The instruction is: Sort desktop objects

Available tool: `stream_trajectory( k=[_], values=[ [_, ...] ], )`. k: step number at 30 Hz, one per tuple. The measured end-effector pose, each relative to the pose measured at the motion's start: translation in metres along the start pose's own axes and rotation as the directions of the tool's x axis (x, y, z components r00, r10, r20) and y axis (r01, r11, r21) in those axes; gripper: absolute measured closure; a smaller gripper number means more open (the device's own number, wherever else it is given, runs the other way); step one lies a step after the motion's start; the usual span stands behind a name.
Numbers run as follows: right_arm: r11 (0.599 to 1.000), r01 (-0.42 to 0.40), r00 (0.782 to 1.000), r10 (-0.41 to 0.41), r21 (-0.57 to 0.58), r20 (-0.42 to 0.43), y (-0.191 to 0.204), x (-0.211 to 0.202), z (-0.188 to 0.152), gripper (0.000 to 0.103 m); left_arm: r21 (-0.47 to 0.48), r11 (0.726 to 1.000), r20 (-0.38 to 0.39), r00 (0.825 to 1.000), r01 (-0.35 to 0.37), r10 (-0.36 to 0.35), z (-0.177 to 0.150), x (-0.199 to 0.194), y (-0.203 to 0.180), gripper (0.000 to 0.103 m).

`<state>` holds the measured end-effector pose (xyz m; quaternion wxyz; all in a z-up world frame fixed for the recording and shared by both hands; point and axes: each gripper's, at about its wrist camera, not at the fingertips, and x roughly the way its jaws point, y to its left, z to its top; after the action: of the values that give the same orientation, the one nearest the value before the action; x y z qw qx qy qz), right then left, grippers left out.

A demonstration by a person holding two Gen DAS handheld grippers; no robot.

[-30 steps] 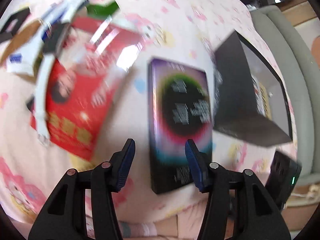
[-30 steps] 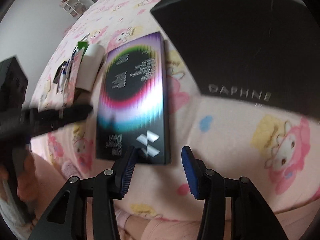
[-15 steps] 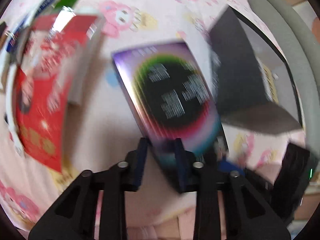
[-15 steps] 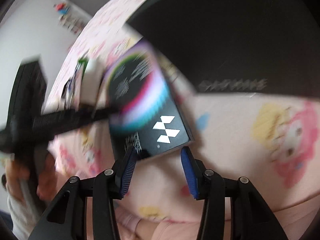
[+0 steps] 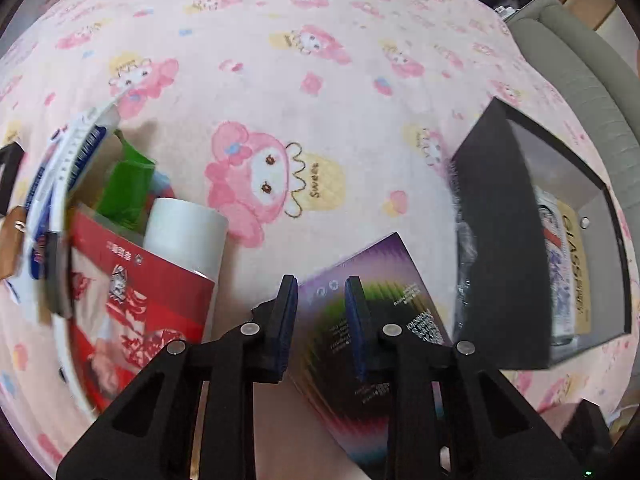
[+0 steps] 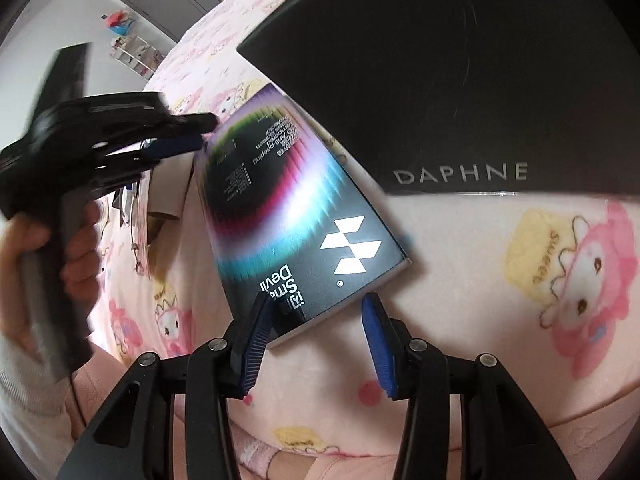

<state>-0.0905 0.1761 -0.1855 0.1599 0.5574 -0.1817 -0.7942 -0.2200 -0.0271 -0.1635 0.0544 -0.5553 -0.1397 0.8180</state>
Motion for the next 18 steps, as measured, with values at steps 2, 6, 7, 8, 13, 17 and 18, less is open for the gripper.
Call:
stream_trajectory(
  k=[2,6,7,8,13,17,18],
  values=[
    [1.0,-0.004,1.0,0.003,0.011,0.027,-0.003,-0.004,0.002,0.06,0.021,0.999,-0.029,0.998,0.048,-0.047,-0.006,0.003,-0.006,0.079],
    [1.0,0.003,0.998,-0.006,0.031,0.069,-0.008,-0.011,0.003,0.06,0.055,0.997,-0.041,0.997,0.06,-0.058,-0.015,0.0,-0.02,0.079],
    [1.0,0.012,0.998,-0.014,0.028,0.068,-0.006,-0.012,0.003,0.06,0.066,0.997,-0.028,0.999,0.046,-0.044,-0.011,-0.001,-0.024,0.079],
    [0.999,0.022,0.998,-0.023,0.024,0.065,-0.005,-0.013,0.002,0.06,0.063,0.998,-0.007,1.0,0.025,-0.024,-0.005,-0.002,-0.023,0.079],
    [1.0,0.023,1.0,-0.023,-0.012,0.011,-0.004,-0.018,-0.004,0.06,0.006,0.999,0.038,0.999,0.037,-0.038,0.019,0.007,-0.01,0.045],
    [1.0,-0.023,1.0,0.023,-0.001,0.019,-0.011,-0.016,0.0,0.06,0.064,0.998,0.028,0.999,-0.018,0.016,0.004,0.015,-0.021,0.046],
    [1.0,-0.022,1.0,0.022,0.006,0.022,-0.013,-0.018,0.001,0.06,0.097,0.994,0.036,0.998,-0.052,0.049,0.001,0.015,-0.025,0.046]
  ],
)
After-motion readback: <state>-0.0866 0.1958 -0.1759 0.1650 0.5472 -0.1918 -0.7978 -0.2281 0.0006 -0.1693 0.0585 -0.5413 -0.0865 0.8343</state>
